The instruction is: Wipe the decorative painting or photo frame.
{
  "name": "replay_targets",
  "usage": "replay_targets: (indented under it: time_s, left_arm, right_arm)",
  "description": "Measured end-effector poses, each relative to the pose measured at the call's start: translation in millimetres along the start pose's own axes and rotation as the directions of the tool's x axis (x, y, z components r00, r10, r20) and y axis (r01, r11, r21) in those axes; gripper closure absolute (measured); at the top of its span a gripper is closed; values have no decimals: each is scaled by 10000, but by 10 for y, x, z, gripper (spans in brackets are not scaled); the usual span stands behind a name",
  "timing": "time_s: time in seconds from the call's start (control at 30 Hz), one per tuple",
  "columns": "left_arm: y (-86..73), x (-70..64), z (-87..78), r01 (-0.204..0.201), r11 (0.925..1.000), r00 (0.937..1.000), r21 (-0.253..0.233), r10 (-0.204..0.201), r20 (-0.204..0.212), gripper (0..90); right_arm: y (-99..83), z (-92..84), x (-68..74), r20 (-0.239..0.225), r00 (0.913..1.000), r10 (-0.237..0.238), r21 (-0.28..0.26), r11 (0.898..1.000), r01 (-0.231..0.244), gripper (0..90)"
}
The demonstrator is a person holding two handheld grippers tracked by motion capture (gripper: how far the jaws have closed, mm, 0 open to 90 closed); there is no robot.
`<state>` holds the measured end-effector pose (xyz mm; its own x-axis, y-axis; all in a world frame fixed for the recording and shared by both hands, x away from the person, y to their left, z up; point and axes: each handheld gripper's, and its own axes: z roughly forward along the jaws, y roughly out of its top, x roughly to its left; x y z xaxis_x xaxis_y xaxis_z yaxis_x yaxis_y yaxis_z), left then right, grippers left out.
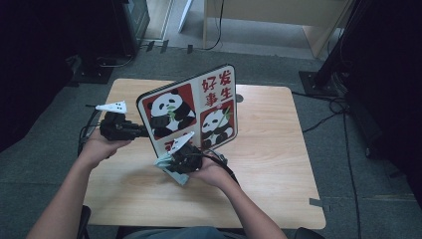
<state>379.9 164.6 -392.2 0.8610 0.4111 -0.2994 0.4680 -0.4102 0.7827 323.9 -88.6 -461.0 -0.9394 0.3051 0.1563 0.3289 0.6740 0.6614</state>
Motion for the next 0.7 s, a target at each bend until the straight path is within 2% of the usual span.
replay_targets:
  time_s: [0.07,0.17,0.3,0.53,0.7]
  left_arm:
    - [0,1,-3,-7,10000,10000,-14,7,-29,778]
    - [-3,7,-13,1,10000,10000,-54,-2,-46,764]
    - [-14,18,-32,64,9999,9999,-116,-65,-92,744]
    - [-42,40,-77,129,9998,9997,-160,-131,-185,736]
    - [-77,72,-135,283,9991,9993,-330,-291,-238,736]
  right_arm:
    - [56,-58,14,-58,10000,27,-319,9995,-29,800]
    - [150,-166,20,-192,9994,303,-687,9971,-315,800]
    - [308,-332,40,-216,9990,382,-1268,9911,-406,801]
    - [706,-617,116,128,9999,-35,-2041,9789,60,800]
    - [1006,-734,178,290,9994,-177,-2482,9684,243,799]
